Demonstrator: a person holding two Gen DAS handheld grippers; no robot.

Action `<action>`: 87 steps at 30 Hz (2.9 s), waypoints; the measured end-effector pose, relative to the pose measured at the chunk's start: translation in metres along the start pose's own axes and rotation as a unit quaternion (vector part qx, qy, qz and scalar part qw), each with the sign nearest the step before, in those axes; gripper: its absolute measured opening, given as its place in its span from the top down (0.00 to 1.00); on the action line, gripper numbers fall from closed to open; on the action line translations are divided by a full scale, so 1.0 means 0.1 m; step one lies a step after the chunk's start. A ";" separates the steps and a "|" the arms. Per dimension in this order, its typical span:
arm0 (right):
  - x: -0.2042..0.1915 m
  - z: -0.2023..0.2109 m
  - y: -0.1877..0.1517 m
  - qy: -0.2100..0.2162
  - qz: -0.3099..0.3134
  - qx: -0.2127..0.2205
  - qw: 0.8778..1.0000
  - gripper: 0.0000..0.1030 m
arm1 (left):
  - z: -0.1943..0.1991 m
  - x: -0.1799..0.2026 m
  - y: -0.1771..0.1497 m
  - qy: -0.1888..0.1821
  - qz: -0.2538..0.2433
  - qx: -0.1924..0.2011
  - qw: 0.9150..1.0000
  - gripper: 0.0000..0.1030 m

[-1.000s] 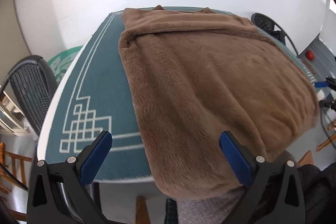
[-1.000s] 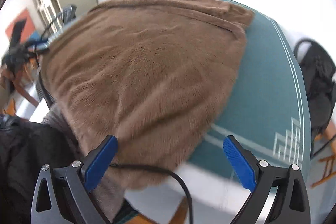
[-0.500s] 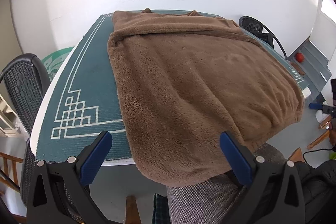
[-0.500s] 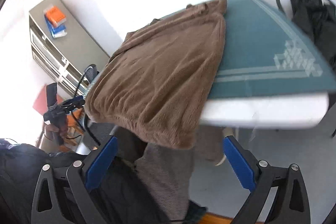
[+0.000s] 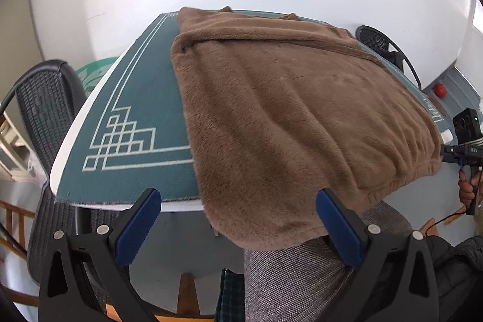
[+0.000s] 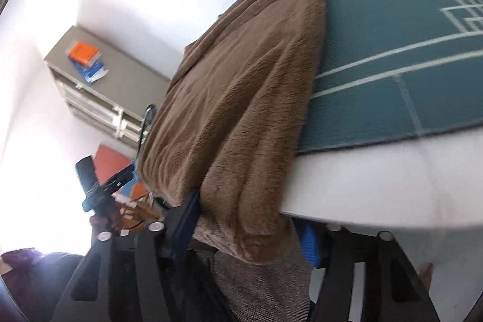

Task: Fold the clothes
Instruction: 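Grasp the fleece hem at the table edge with the right gripper while the left gripper grasps it too, then lift the held hem with both grippers and fold it over the fleece body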

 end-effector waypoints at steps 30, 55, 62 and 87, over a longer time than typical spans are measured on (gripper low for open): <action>-1.08 0.21 0.31 0.020 0.108 0.058 0.992 0.83 | -0.08 -0.03 -0.35 -0.118 0.098 -0.028 0.988 0.00; -0.91 0.24 0.29 0.005 0.105 0.052 0.993 0.83 | -0.37 0.03 -0.50 -0.341 0.252 0.078 0.902 0.80; -1.02 0.28 0.34 0.000 0.121 0.067 0.990 0.83 | 0.01 0.12 -0.18 -0.299 0.215 0.097 0.925 0.84; -1.74 0.47 1.34 -0.092 0.205 0.196 0.955 0.83 | 0.25 -0.58 1.38 -0.267 0.190 0.197 0.924 0.83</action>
Point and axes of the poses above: each gripper's, at about its wrist camera, not at the fingertips, and z roughly against the way its jaws point, x to its right, y to its top, the point moved 5 cm from there along -z, roughly the way its jaws point, and after that the axes turned 14 degrees about -z, right-handed, at the moved point
